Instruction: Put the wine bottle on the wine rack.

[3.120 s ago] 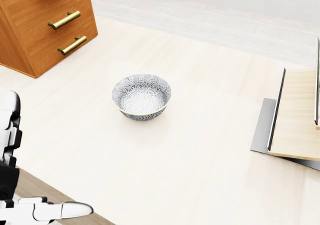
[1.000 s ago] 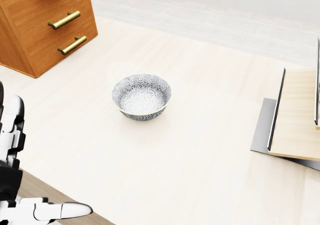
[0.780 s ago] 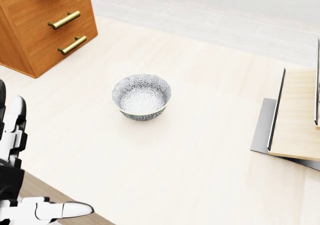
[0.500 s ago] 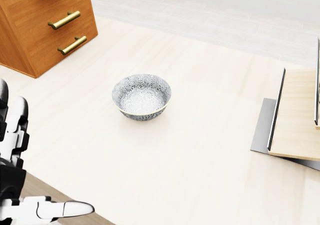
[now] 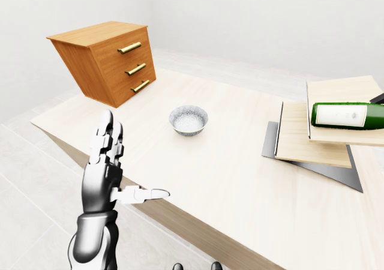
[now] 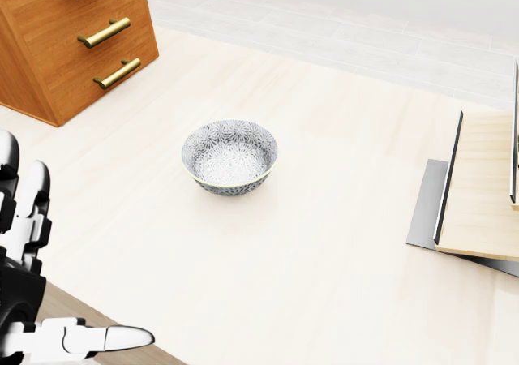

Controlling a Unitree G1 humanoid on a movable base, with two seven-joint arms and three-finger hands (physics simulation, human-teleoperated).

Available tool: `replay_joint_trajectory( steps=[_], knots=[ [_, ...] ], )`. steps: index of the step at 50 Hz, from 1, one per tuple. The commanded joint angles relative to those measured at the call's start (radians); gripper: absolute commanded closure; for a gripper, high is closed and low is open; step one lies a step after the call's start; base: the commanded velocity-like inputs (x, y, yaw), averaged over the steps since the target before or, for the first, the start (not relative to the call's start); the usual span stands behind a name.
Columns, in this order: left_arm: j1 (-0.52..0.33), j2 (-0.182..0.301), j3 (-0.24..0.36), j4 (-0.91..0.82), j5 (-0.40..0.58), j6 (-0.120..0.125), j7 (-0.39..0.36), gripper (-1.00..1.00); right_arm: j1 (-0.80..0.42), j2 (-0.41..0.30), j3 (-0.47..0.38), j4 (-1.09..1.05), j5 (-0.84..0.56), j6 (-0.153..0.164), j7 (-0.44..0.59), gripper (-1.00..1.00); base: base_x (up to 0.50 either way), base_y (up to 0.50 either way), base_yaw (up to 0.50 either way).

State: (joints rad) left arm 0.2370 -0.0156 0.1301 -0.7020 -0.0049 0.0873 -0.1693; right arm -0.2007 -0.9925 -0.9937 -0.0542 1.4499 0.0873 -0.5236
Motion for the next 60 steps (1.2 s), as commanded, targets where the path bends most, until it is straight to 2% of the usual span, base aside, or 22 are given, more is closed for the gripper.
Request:
replay_joint_trajectory(
  steps=[1,13,26,40,49,54,60],
  knots=[
    [-0.003,0.001,-0.005,0.012,0.002,0.0,0.002,-1.0,-0.069,-0.067,0.075,-0.074,0.042,0.0,0.0,-1.0,0.0,0.0,0.0],
    [-0.003,0.003,-0.007,0.022,0.002,0.0,0.002,-1.0,-0.206,-0.1,0.257,-0.129,0.035,0.0,0.0,-1.0,0.0,0.0,0.0],
    [-0.01,0.005,-0.019,0.042,0.008,0.0,0.004,-1.0,-0.335,-0.125,0.383,-0.256,0.056,0.0,0.0,-1.0,0.0,0.0,0.0],
    [-0.022,0.009,-0.041,0.09,0.022,0.0,0.009,-1.0,-0.473,-0.162,0.501,-0.426,0.142,0.0,0.0,-1.0,0.0,0.0,0.0],
    [-0.047,0.014,-0.052,0.125,0.026,0.0,0.014,-1.0,-0.502,-0.155,0.532,-0.538,0.171,0.0,0.0,-1.0,0.0,0.0,0.0],
    [-0.075,0.021,-0.066,0.153,0.04,0.0,0.02,-1.0,-0.512,-0.123,0.565,-0.608,0.165,0.0,0.0,-1.0,0.0,0.0,0.0],
    [-0.147,0.031,-0.07,0.113,0.04,0.0,0.026,-1.0,-0.573,-0.068,0.639,-0.696,0.159,0.0,0.0,-1.0,0.0,0.0,0.0]
  ],
)
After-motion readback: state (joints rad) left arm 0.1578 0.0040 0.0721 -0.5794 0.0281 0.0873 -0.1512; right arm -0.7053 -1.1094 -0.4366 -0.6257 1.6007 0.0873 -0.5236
